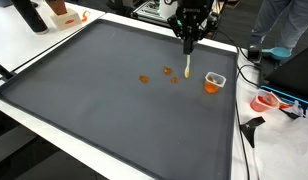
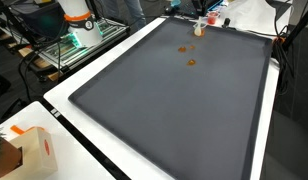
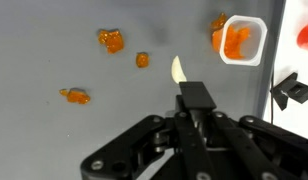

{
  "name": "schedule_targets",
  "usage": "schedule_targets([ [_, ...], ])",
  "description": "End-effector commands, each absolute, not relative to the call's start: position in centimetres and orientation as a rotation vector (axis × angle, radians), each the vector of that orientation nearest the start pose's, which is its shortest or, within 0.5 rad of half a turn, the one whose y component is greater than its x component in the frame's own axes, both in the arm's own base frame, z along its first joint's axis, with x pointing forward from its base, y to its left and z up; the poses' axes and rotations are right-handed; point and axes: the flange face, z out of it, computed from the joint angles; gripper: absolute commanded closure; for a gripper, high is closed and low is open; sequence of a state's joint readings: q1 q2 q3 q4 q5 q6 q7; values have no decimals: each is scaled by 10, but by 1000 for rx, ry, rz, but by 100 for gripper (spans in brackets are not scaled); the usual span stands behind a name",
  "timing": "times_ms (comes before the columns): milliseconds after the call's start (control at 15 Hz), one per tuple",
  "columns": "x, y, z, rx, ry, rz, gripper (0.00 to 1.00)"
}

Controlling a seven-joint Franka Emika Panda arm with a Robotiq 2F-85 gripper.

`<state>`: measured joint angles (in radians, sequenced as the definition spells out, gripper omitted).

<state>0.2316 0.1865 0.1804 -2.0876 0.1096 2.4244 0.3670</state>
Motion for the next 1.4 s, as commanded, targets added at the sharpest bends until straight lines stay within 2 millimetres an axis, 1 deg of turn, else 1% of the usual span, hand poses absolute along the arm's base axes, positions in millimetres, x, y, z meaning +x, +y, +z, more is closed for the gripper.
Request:
schedule_targets([
  [0,534,240,374,-3036,30,-136,97],
  [267,533,248,401,-3075,-4,-119,97],
  [600,533,260,436,-3120,-19,-145,97],
  [867,531,273,457,-3144,-30,-167,97],
  [933,532,275,460,-3146,-28,-173,97],
  [1000,536,272,454,-3114,-45,-169,97],
  [1067,536,274,457,-3112,-46,-175,87],
  [1333,537,273,454,-3113,-44,-170,87],
])
